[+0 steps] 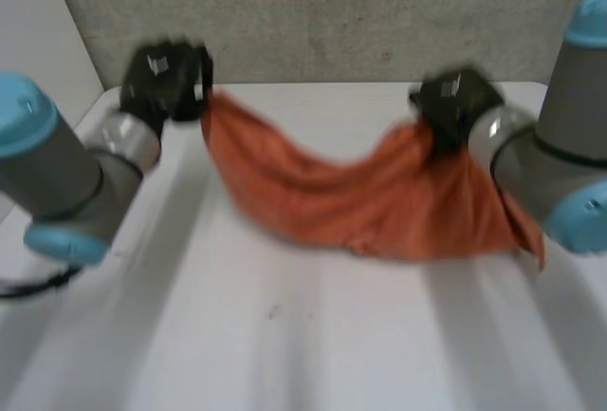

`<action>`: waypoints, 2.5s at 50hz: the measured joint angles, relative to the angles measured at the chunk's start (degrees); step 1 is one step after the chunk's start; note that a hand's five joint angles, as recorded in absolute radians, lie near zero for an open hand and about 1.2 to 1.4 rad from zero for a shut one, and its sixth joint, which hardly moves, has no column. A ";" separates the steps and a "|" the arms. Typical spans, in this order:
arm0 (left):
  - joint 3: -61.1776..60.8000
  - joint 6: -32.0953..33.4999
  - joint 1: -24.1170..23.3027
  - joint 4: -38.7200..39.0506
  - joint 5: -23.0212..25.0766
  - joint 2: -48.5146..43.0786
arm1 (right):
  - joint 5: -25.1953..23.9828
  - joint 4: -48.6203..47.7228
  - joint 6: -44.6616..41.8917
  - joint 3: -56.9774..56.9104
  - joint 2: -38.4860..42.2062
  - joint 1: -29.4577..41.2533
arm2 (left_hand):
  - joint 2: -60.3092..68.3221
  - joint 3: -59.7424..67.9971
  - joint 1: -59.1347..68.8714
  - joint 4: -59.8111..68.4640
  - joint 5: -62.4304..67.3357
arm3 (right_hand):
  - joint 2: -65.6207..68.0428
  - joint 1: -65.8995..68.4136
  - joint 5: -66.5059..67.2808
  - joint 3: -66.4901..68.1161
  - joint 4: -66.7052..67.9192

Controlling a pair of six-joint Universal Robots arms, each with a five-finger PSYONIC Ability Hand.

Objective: Fold the laundry

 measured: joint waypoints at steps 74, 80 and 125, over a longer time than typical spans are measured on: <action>-21.87 -4.70 4.60 9.25 -0.90 26.56 | -15.82 7.43 26.32 14.62 -2.08 -10.21 | 0.00 0.00 0.00 0.00 0.00 | -40.83 -32.05 -41.06 -42.89 -44.09; -21.85 -5.39 4.57 8.40 -0.24 29.52 | -17.74 5.68 20.60 13.98 3.04 -9.71 | 0.00 0.00 0.00 0.00 0.00 | -39.71 -31.18 -38.25 -41.07 -41.57; -16.37 3.82 9.31 -10.70 2.09 7.78 | -9.57 12.01 -1.08 20.19 -9.36 -7.03 | 0.01 0.00 0.00 0.01 0.00 | 0.07 0.15 0.94 0.08 0.00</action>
